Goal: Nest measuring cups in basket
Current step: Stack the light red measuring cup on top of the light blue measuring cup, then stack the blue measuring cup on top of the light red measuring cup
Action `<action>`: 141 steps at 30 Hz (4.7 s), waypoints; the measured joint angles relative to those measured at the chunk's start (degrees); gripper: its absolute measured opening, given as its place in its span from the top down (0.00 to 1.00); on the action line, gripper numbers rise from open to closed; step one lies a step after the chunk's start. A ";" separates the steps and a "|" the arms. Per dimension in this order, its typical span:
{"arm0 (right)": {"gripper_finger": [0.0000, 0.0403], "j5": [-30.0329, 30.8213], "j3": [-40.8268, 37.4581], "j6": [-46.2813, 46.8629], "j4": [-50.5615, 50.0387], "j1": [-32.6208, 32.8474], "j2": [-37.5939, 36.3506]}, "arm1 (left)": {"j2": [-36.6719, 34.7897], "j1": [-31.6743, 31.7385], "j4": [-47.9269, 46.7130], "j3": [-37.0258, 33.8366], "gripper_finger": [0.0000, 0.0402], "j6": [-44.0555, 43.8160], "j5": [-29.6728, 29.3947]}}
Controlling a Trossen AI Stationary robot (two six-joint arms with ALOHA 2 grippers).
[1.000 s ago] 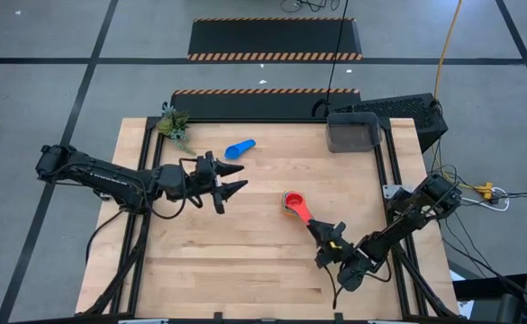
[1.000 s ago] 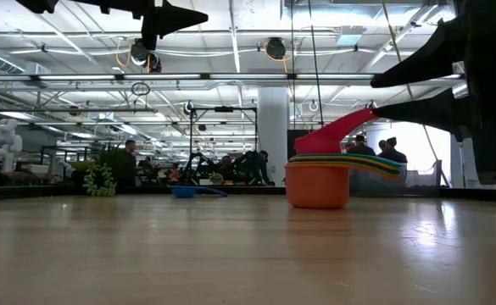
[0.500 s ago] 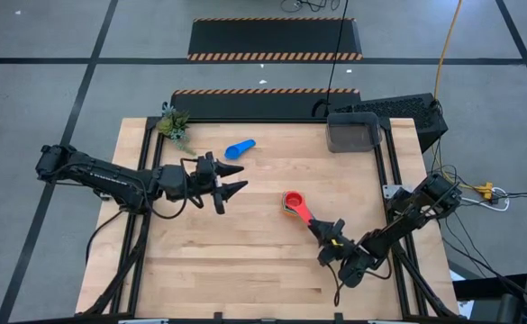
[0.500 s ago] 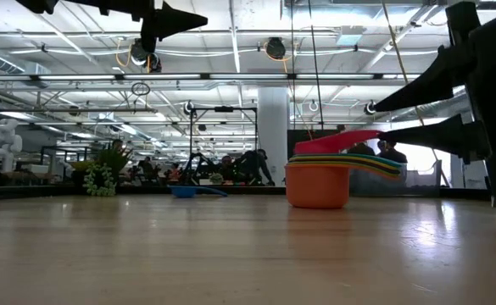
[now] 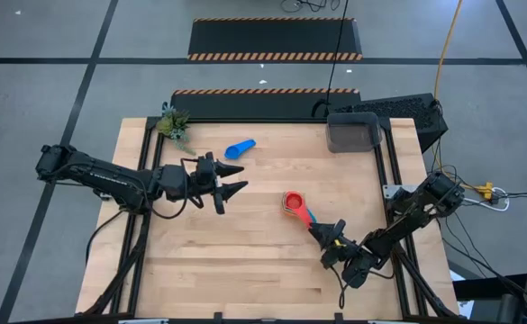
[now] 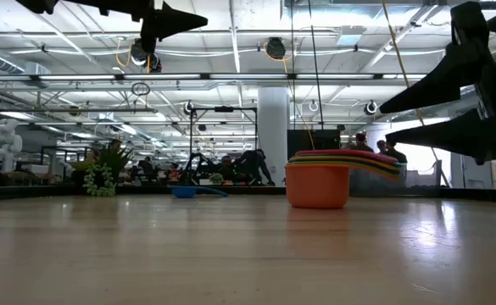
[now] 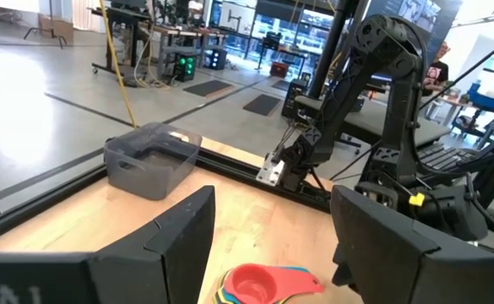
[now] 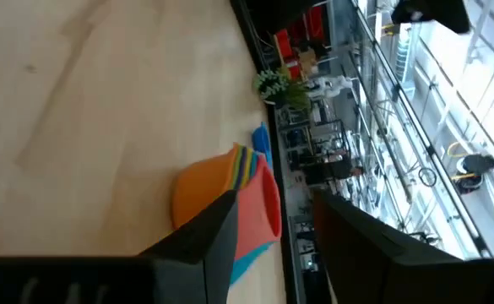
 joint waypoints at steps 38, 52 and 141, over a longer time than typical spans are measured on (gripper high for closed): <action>0.24 -35.77 10.82 81.83 -50.24 -11.92 -29.24 | 0.00 -0.07 0.54 0.00 0.41 -1.22 0.33; 0.19 -45.45 11.18 81.69 -50.52 -21.27 -23.59 | 0.00 -0.05 0.56 0.00 0.41 -0.36 0.38; 0.21 -50.79 11.15 49.89 -53.56 -23.87 -37.75 | 27.11 10.30 -44.70 11.61 0.41 -1.10 -20.74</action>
